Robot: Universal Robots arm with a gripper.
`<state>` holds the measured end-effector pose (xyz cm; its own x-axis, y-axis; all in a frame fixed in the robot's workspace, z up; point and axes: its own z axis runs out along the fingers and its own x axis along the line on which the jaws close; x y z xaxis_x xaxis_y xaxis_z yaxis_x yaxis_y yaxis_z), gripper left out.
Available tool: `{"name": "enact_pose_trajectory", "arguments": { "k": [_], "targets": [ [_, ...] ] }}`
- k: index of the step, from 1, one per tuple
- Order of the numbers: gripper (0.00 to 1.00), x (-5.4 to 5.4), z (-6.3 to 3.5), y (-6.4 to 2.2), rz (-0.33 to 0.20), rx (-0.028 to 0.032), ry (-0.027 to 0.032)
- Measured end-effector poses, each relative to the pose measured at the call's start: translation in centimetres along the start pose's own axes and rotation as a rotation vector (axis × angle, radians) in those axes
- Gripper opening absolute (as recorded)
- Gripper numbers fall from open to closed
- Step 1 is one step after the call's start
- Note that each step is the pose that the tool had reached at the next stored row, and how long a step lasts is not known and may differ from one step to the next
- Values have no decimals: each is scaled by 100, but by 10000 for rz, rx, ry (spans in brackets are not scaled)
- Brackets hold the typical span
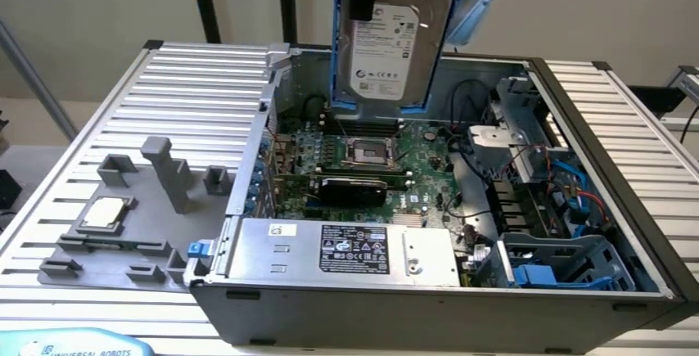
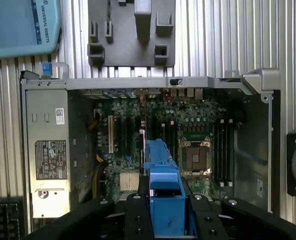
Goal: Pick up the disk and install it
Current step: 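Pick up the disk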
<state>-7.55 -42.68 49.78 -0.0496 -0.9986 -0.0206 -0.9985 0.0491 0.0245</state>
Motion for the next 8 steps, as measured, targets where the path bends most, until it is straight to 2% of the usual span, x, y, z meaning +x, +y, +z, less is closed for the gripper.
{"name": "enact_pose_trajectory", "arguments": {
  "k": [8],
  "targets": [
    [33,118,-11,-363,-1,-2,-54]
  ]
}}
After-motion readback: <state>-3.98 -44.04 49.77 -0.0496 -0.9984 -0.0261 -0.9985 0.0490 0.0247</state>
